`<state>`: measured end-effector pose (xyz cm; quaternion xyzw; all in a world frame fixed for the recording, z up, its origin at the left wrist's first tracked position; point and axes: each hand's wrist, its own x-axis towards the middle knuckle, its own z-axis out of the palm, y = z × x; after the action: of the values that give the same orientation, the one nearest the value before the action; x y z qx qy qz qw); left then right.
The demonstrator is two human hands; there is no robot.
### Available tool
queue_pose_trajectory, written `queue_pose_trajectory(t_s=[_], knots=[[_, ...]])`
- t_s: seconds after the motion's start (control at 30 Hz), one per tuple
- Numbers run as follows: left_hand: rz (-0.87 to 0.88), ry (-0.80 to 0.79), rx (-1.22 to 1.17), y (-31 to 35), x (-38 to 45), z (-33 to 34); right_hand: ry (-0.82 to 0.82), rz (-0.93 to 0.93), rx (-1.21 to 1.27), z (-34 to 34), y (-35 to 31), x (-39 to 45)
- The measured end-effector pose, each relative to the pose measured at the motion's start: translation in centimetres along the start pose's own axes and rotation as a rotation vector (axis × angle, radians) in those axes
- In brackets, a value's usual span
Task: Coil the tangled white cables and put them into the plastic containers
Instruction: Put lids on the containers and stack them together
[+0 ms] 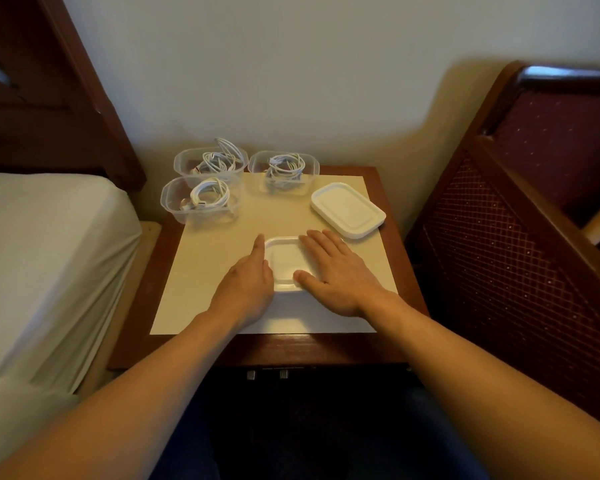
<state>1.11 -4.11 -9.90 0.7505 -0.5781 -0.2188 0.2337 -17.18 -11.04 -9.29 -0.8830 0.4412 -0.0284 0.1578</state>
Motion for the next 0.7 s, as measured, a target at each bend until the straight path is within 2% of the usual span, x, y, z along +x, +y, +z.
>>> queue_pose_trajectory(t_s=[0.17, 0.4, 0.57, 0.7], knots=[[0.001, -0.082, 0.14, 0.0, 0.8, -0.7, 0.066, 0.146, -0.15, 1.0, -1.1, 0.0], [0.004, -0.109, 0.146, -0.2, 1.1, -0.9, 0.069, 0.156, -0.07, 0.6, -1.4, -0.1], [-0.009, -0.078, 0.166, -1.0, 0.8, -0.8, 0.033, 0.16, -0.069, 0.4, -1.3, -0.2], [0.012, 0.041, 0.188, -1.6, 0.4, -1.0, -0.015, 0.153, -0.027, -0.3, -1.0, 0.1]])
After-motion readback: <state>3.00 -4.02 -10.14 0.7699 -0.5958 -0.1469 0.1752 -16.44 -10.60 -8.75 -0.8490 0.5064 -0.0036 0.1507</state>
